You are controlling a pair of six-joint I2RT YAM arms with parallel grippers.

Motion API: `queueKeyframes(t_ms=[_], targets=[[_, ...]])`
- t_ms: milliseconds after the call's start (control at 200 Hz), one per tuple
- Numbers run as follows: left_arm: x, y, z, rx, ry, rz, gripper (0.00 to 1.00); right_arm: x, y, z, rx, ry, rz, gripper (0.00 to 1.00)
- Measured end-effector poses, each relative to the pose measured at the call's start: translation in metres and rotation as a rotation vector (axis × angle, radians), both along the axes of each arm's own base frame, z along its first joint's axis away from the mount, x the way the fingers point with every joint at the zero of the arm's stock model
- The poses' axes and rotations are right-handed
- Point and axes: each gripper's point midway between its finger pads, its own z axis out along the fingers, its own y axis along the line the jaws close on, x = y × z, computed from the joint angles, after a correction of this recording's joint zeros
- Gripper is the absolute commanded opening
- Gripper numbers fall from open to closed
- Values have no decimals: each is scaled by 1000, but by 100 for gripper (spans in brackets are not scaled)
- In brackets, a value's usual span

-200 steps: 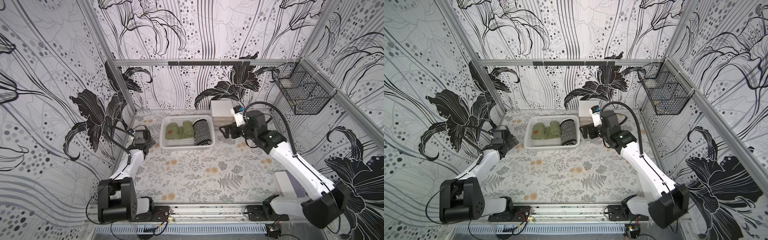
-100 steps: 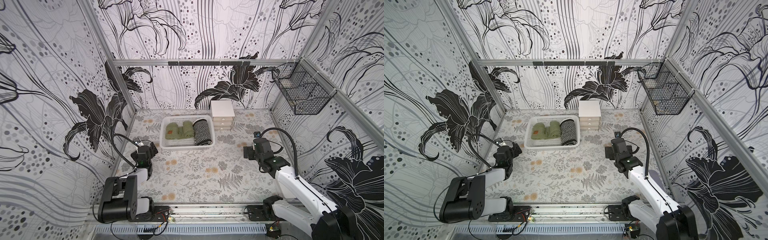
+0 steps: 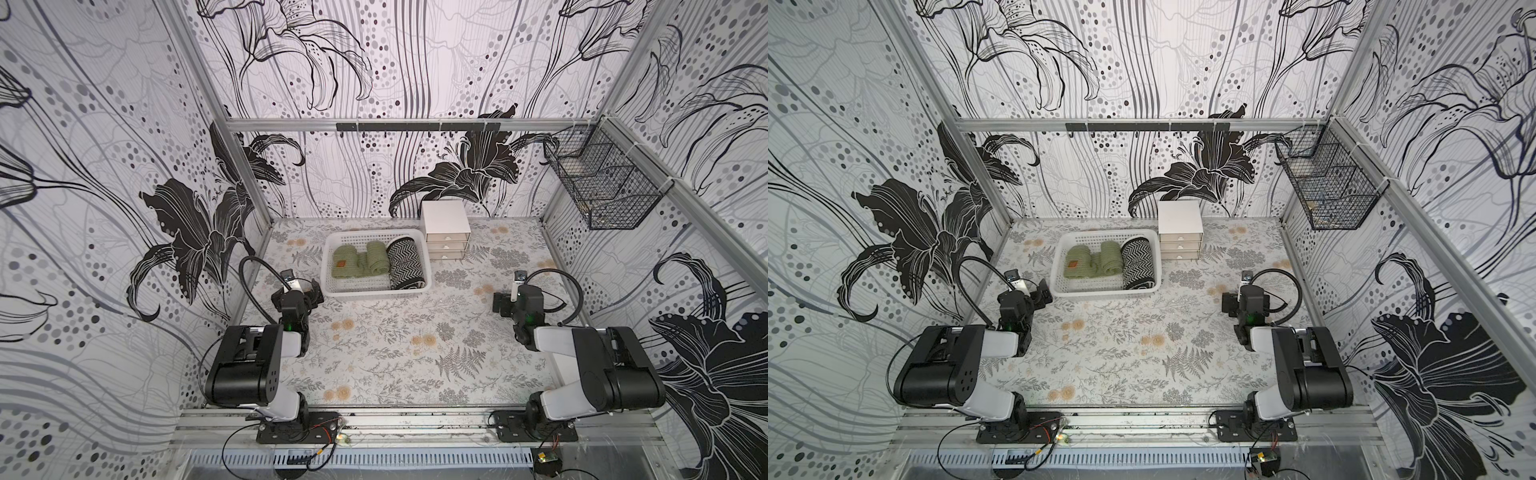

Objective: Roll up the scarf and place it into the basket
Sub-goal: Reset both arms

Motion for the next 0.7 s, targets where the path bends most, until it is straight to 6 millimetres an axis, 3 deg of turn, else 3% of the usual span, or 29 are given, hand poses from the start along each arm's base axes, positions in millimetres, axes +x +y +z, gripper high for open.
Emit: queueKeyframes(t_ms=[275, 701], targets=[[0, 0, 1, 8, -1, -3, 100, 14, 17, 24, 33, -127, 72, 100], [0, 0, 1, 8, -1, -3, 100, 15, 31, 25, 67, -133, 148, 100]])
